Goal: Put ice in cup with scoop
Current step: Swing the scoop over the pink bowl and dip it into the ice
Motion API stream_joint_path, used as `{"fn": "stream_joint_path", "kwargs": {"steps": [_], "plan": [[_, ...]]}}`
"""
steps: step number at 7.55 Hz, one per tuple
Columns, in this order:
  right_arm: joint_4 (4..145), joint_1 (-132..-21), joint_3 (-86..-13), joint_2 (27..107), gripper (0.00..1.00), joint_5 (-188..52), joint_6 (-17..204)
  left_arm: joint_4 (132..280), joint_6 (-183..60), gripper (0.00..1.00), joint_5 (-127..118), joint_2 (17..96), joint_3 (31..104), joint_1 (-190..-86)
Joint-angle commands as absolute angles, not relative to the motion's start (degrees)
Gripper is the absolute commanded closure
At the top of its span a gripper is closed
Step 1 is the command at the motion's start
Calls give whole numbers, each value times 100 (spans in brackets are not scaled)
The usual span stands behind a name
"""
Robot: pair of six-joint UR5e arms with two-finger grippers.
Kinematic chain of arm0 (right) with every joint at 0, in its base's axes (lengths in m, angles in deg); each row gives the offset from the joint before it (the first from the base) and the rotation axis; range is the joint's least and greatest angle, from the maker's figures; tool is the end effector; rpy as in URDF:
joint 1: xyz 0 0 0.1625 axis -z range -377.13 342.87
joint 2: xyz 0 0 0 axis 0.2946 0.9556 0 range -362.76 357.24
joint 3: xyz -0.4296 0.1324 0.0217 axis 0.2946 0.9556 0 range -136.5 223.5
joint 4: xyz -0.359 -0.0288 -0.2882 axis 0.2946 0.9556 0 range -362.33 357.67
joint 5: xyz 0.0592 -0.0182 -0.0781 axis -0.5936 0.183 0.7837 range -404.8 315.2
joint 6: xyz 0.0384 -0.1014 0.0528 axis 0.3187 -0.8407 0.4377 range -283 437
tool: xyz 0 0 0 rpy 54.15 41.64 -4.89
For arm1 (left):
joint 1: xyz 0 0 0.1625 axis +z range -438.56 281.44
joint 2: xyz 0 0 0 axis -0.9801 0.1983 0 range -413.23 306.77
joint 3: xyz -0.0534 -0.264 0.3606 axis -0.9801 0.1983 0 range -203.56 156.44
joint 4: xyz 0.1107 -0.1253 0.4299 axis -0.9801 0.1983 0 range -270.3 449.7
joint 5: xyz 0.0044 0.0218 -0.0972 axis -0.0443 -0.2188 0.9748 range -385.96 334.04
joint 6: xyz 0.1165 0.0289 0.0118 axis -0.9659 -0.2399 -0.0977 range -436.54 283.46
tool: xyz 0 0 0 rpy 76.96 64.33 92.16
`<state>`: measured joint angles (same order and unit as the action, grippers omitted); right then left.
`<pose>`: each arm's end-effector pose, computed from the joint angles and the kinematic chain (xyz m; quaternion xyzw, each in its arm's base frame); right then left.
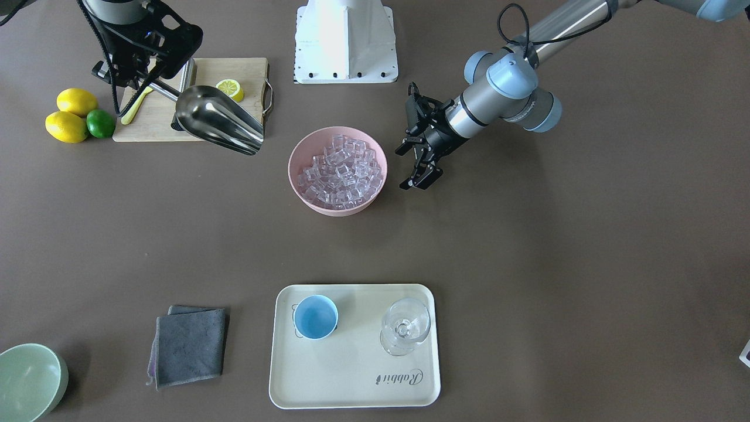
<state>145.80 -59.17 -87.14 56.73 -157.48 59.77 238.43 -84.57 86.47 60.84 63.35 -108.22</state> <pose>-0.3083 -0.3947 0.2183 0.0554 -0.2178 -0.5436 0.8087 0.5854 -0.4339 0.3371 0.4985 0.4111 0.5261 0.5529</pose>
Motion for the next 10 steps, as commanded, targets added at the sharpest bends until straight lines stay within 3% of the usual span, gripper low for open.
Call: {"fn": "stream_joint_path", "kwargs": {"steps": [1, 6, 10], "plan": [[15802, -5590, -8126, 4528, 100, -15686, 6004, 23832, -8454, 1, 8672, 6093, 6336, -10827], [17124, -5097, -5884, 2679, 100, -15291, 6277, 23824, -8437, 1, 8576, 6155, 6310, -10818], [17152, -4860, -4724, 2274, 100, -14992, 6285, 23867, -8437, 1, 8268, 6243, 6230, -10818]]}}
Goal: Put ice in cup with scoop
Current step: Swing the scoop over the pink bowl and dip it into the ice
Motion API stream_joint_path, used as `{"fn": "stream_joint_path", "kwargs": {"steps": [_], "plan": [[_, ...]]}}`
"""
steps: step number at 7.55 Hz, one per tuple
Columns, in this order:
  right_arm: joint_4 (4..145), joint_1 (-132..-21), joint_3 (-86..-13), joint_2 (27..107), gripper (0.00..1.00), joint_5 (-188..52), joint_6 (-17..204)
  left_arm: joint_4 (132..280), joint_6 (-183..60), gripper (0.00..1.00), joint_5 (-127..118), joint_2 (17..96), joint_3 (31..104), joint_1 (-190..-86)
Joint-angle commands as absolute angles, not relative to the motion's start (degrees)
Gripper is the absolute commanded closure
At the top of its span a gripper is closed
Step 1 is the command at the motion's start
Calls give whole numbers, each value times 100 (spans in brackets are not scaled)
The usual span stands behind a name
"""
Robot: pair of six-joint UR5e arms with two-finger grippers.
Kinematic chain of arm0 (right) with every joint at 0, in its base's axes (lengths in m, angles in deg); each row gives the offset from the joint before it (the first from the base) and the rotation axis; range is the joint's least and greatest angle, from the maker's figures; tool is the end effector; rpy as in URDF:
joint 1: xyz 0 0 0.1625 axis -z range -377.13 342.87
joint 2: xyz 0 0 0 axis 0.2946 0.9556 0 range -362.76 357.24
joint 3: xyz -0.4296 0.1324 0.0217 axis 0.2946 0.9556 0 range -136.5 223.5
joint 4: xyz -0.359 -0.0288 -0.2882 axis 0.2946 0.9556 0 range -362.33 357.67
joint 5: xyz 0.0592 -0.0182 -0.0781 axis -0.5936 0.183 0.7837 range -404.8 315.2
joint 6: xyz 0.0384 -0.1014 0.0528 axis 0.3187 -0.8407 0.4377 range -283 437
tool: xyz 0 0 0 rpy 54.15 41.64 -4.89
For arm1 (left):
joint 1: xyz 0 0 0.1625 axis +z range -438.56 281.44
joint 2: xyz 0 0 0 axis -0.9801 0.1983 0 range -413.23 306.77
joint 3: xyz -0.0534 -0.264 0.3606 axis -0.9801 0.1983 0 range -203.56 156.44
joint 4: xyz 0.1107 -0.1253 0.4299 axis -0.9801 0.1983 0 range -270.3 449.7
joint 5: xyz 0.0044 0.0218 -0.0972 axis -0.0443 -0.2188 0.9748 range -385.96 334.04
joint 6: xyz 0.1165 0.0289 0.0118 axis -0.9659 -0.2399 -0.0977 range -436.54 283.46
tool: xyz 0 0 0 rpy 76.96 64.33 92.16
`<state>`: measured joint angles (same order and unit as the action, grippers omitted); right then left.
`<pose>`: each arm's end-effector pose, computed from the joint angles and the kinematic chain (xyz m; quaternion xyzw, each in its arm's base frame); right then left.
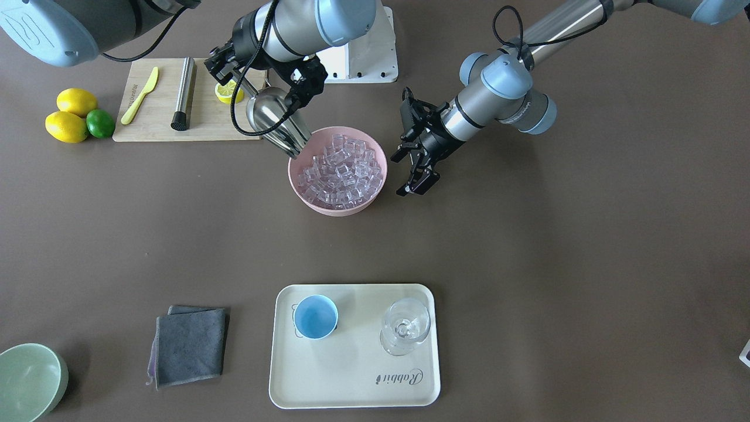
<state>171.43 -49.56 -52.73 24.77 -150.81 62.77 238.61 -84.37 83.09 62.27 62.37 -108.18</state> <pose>-0.4744 -0.4199 0.0969 -0.1716 -0.0804 -0.5609 0.8059 0.5916 -0.4445 0.3281 0.5145 0.3950 0.5109 0.5641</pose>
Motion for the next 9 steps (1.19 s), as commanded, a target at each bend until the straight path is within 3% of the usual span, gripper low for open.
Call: {"fn": "stream_joint_path", "kwargs": {"steps": [1, 9], "plan": [[17143, -4764, -4364, 2072, 100, -14974, 6311, 23867, -8437, 1, 8268, 6243, 6230, -10809], [16564, -4587, -3702, 2035, 100, -14667, 6593, 23894, -8454, 1, 8145, 6181, 6257, -10827]]}}
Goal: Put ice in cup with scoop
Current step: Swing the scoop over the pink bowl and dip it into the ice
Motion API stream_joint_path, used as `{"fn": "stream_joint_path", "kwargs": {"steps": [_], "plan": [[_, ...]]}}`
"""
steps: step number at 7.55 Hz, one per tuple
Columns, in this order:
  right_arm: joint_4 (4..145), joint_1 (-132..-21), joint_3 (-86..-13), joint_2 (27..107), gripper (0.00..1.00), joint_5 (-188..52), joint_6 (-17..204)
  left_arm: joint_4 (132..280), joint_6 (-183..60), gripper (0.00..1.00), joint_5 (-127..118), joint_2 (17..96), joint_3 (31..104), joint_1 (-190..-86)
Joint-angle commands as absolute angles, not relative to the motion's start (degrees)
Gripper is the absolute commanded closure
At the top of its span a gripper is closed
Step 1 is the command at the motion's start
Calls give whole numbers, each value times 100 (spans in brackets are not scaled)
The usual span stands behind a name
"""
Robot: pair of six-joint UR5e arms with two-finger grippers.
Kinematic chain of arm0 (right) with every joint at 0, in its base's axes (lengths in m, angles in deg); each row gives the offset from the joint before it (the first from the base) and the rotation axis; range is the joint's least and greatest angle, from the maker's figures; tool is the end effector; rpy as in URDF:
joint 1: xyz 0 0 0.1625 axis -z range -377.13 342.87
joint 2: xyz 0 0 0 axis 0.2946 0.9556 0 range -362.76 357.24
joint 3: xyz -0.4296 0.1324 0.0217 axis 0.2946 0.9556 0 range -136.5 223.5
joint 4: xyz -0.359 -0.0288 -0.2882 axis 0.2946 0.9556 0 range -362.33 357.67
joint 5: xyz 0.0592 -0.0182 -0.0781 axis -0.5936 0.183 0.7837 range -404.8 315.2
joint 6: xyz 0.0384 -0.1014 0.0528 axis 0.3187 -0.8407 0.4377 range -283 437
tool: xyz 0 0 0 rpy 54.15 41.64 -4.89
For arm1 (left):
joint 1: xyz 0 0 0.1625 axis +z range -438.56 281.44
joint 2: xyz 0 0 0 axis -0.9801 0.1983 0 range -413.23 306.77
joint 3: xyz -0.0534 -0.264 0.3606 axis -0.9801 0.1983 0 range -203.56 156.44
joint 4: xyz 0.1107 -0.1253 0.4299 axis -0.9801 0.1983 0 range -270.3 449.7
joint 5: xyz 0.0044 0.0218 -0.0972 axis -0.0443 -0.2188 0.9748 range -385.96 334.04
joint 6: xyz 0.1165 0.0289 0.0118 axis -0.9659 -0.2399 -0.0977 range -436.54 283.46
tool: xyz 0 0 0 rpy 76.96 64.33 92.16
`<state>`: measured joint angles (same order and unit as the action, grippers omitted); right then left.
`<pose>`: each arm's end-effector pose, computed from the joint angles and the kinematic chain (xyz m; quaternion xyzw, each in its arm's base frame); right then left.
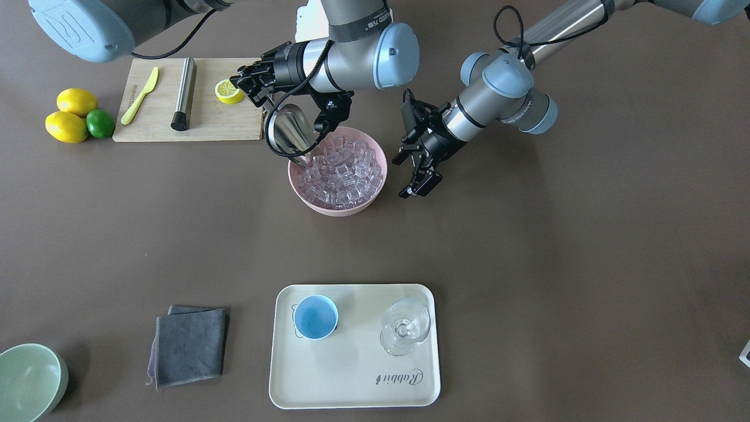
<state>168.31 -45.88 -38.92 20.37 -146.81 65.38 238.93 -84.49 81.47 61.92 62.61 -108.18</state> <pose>-0.5523 -0.4263 0.1058 -0.2104 -0.0160 -0.5649 0.7978 0.5888 -0.4466 0.3298 0.5223 0.3860 0.5045 0.5690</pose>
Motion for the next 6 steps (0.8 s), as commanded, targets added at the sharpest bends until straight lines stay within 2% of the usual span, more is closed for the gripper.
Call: {"fn": "stream_joint_path", "kwargs": {"steps": [1, 4, 6], "plan": [[16458, -4578, -3640, 2035, 100, -14667, 6619, 23894, -8454, 1, 8145, 6181, 6257, -10827], [15984, -4509, -3481, 2096, 100, -14675, 6751, 23885, -8454, 1, 8145, 6181, 6257, -10827], [15642, -4464, -3690, 2254, 100, -14667, 6804, 23911, -8445, 1, 8145, 6199, 6248, -10827]]}}
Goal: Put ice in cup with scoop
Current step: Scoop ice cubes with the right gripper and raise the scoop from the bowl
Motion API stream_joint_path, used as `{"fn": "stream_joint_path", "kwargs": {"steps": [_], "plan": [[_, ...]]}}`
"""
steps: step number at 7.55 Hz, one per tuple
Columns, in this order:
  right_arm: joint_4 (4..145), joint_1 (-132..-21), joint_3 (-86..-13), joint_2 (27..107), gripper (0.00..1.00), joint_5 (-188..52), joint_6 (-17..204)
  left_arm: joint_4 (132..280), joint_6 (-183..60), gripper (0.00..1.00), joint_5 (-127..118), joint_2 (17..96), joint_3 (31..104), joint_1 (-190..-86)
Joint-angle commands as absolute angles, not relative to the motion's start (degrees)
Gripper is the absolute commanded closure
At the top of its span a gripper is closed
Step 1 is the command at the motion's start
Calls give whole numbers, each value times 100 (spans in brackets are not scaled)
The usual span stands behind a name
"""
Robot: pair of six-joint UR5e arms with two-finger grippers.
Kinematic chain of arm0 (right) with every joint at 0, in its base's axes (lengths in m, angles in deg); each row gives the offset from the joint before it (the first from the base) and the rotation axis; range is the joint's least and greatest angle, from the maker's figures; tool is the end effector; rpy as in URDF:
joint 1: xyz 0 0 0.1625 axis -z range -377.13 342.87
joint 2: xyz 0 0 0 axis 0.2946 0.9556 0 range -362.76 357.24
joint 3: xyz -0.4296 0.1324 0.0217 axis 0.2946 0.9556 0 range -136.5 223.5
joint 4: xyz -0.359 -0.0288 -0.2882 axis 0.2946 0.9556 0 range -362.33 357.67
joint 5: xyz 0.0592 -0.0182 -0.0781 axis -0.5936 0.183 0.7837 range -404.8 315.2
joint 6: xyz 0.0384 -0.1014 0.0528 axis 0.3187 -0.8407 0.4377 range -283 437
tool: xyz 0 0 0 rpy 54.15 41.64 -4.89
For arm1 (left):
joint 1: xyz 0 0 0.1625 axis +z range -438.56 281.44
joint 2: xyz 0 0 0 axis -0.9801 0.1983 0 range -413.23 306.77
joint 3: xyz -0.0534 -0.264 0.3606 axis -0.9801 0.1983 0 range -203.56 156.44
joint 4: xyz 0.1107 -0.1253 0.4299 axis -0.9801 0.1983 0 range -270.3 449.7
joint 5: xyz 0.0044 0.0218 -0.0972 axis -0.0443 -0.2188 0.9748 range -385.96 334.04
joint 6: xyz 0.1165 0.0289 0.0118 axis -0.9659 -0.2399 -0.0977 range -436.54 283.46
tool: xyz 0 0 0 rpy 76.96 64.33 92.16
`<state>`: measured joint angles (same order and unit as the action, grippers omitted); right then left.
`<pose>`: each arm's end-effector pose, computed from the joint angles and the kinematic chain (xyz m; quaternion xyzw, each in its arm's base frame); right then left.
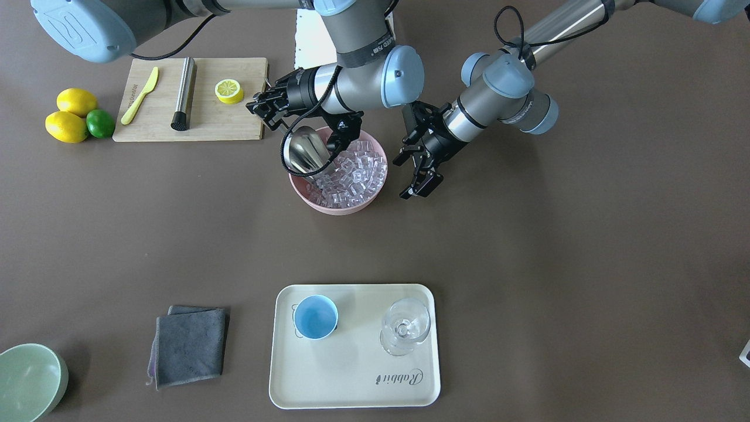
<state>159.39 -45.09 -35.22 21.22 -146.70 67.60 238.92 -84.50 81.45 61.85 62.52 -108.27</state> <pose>-0.5913 -0.4365 0.1268 -0.1771 -0.0268 -0.5619 0.8076 0.5882 -0.4476 0.3316 0.5216 0.3851 0.5044 0.5703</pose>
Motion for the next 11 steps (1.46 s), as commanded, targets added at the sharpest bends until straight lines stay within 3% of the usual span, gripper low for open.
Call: {"fn": "stream_joint_path", "kwargs": {"steps": [1, 3, 8, 11], "plan": [[15431, -4438, -4144, 2542, 100, -14640, 6821, 23972, -8445, 1, 8127, 6199, 6239, -10827], [15061, -4333, -4989, 3158, 100, -14509, 6821, 24105, -8445, 1, 7925, 6208, 6231, -10827], [13694, -4262, -6309, 4405, 100, -14253, 6821, 24087, -8454, 1, 7907, 6225, 6160, -10818], [12804, -4262, -6390, 4758, 100, -14472, 6813, 24087, -8454, 1, 7661, 6234, 6151, -10809]]}}
